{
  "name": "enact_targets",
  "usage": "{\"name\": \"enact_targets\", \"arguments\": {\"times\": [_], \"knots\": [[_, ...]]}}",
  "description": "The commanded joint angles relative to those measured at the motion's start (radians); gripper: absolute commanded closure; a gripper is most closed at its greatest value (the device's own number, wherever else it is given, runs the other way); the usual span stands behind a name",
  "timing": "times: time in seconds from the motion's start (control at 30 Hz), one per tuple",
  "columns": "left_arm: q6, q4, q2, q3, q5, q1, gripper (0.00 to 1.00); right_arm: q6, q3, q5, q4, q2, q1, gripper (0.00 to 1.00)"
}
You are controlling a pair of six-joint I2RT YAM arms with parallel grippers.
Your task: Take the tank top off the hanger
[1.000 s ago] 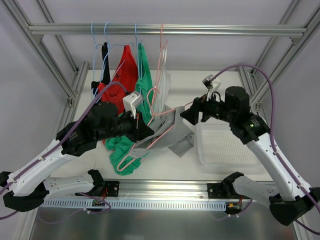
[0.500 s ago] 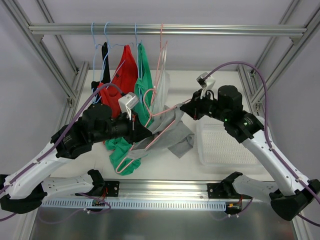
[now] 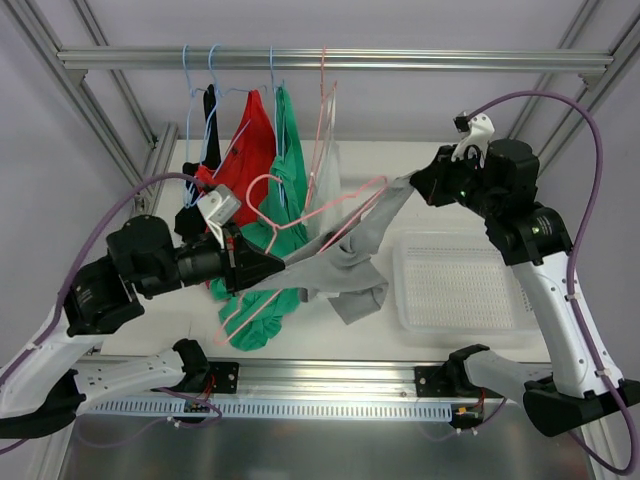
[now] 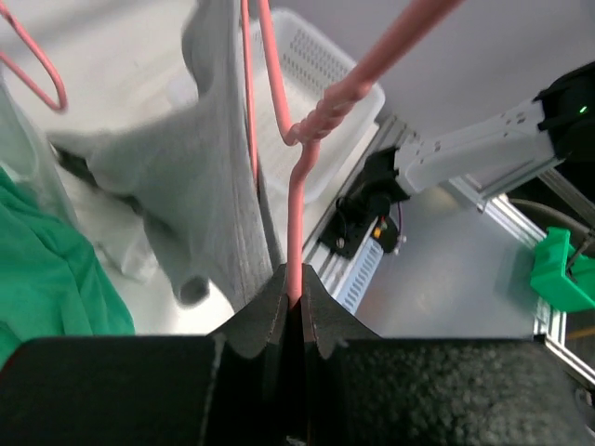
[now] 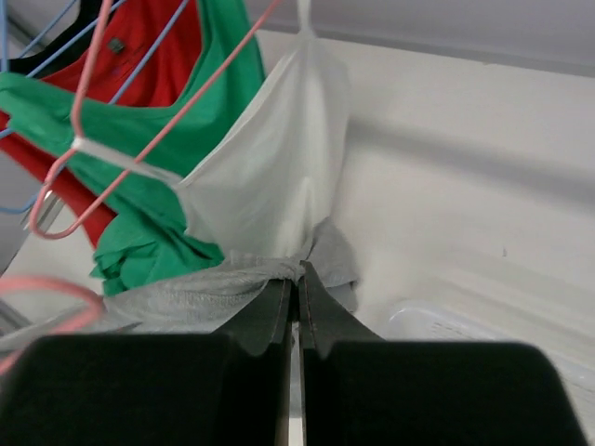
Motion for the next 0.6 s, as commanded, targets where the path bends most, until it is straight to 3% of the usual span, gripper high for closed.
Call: {"name": "enact_targets", "arguments": {"times": [0.0, 0.07, 0.13, 0.2, 0.23, 0.3, 0.4, 0.57], "knots": [[0.079, 0.123, -0.016, 0.089, -0.001, -0.010, 1.00, 0.034, 0.059, -0.165, -0.013, -0.048, -0.011, 1.00], [0.107, 0.245, 0.007, 0.097, 0.078, -0.010, 1.00, 0.058, 0.068, -0.197, -0.013, -0.076, -0.014, 1.00], [0.155, 0.278, 0.073, 0.132, 0.256, -0.010, 1.00, 0.100, 0.082, -0.158, -0.013, -0.094, -0.030, 1.00], [0.159, 0.356, 0.097, 0.141, 0.308, -0.010, 1.00, 0.098, 0.094, -0.205, -0.022, -0.102, -0.044, 1.00], [0.150, 0.417, 0.095, 0.117, 0.306, -0.010, 1.00, 0.115, 0.091, -0.249, -0.024, -0.101, -0.049, 1.00], [0.121, 0.688, 0.069, -0.005, 0.289, -0.010, 1.00, 0.149, 0.057, -0.439, -0.006, -0.116, -0.038, 1.00], [0.122, 0.956, 0.100, -0.089, 0.206, -0.010, 1.00, 0.209, -0.136, -0.481, 0.114, -0.250, 0.018, 1.00], [0.147, 1.051, 0.266, 0.090, 0.175, -0.011, 1.00, 0.217, -0.318, -0.520, 0.108, -0.395, 0.097, 1.00]]}}
